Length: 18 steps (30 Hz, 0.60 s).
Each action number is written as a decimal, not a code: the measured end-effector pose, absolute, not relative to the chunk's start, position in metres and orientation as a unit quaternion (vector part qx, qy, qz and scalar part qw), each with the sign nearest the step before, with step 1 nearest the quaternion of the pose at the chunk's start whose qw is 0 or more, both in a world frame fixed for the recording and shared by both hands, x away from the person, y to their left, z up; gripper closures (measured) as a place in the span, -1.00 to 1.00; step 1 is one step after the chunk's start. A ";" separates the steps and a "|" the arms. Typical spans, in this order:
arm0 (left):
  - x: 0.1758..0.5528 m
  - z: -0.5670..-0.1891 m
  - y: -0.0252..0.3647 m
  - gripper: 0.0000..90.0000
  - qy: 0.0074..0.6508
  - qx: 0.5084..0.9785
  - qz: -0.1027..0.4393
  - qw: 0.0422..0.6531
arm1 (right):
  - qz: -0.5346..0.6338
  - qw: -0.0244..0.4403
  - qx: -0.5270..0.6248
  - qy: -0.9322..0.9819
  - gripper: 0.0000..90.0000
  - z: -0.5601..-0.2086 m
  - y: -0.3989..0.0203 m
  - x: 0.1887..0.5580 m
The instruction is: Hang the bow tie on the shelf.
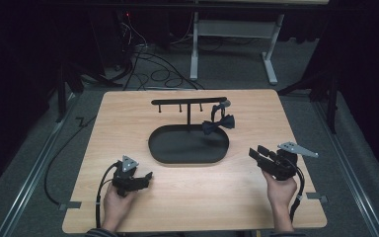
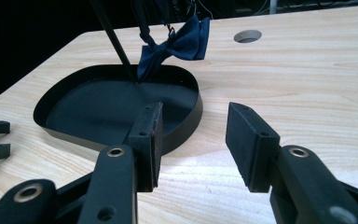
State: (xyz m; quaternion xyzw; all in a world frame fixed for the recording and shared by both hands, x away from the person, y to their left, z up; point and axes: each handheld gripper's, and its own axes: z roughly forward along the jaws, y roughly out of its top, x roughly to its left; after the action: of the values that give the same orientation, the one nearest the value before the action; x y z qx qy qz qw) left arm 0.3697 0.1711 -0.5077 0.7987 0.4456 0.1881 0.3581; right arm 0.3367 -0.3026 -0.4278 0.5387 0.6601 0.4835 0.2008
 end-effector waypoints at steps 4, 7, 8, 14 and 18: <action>0.370 -0.508 0.171 -0.44 0.446 0.798 0.189 0.358 | 0.483 0.196 0.540 0.661 0.29 -0.432 -0.302 0.335; 0.370 -0.508 0.171 -0.44 0.446 0.798 0.189 0.358 | 0.482 0.191 0.541 0.662 0.29 -0.436 -0.300 0.334; 0.370 -0.508 0.171 -0.44 0.446 0.799 0.188 0.358 | 0.482 0.189 0.542 0.662 0.29 -0.438 -0.300 0.334; 0.370 -0.508 0.171 -0.44 0.446 0.799 0.188 0.358 | 0.482 0.179 0.544 0.663 0.29 -0.447 -0.298 0.333; 0.370 -0.508 0.171 -0.44 0.446 0.798 0.189 0.358 | 0.481 0.170 0.547 0.664 0.29 -0.452 -0.296 0.332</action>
State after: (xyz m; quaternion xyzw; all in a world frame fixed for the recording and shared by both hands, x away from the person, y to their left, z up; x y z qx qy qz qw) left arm 0.3697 0.1710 -0.5078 0.7983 0.4458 0.1888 0.3583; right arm 0.3318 -0.2955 -0.4519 0.5468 0.6635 0.4814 0.1704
